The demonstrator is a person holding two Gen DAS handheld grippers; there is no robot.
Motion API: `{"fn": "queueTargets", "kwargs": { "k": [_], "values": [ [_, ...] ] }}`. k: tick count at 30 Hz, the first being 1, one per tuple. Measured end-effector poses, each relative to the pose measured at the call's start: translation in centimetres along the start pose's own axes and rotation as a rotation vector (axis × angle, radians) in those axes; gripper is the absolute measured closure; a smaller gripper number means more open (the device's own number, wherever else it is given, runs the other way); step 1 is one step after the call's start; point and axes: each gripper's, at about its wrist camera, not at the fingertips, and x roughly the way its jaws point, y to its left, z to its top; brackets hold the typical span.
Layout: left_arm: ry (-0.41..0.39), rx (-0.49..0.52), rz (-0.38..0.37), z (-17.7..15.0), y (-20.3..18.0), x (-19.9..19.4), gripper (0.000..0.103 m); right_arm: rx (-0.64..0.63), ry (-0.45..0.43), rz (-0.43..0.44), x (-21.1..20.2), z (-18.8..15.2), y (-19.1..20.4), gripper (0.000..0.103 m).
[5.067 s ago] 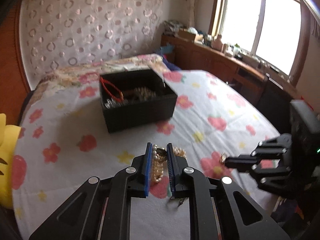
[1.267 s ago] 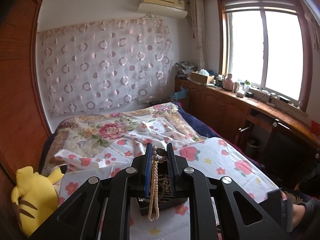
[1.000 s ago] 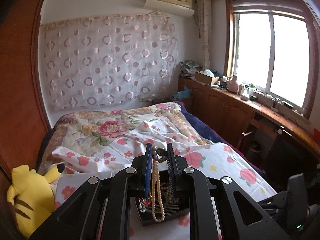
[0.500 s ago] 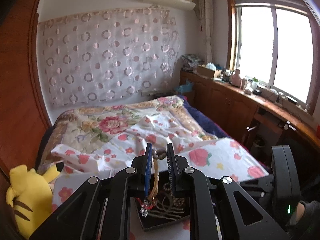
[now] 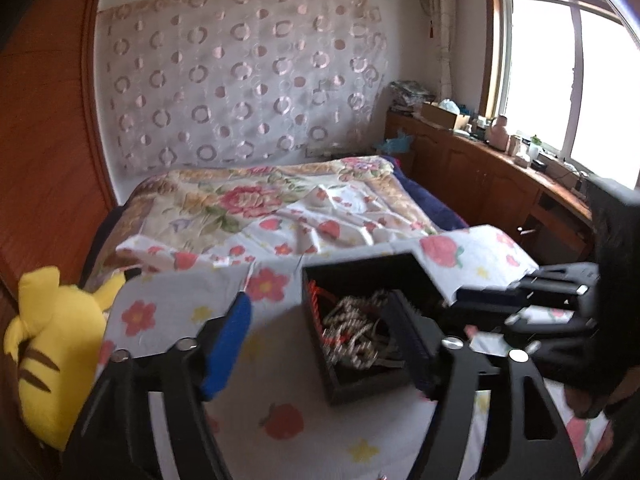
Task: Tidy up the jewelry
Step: 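Drop the gold ring into the box, then grasp the green jade chain with the right gripper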
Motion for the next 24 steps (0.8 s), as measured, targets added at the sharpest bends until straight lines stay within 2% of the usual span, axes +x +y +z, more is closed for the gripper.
{"fn": "queueTargets", "kwargs": {
  "k": [5,7,9,16,24],
  "values": [
    [0.0,-0.011,0.01,-2.7,0.7,-0.8,0.016,-0.021,-0.005,0.017,-1.7,-2.0,1.4,0.085],
    [0.0,-0.016,0.011,-3.9,1.0,-1.2,0.013,-0.029,0.0,0.03,-2.3,-3.2,2.1,0.083],
    [-0.004,-0.014,0.016,-5.0,0.9,-1.8,0.012,-0.039,0.014,0.052,-2.7,-4.6,3.0,0.078],
    [0.034,0.003,0.005,-7.9,0.6,-3.8,0.008,-0.131,0.099,0.115,-2.9,-9.4,7.4,0.076],
    [0.059,-0.005,-0.016,-10.4,0.3,-5.5,0.008,-0.203,0.176,0.114,-2.2,-11.5,9.2,0.075]
  ]
}}
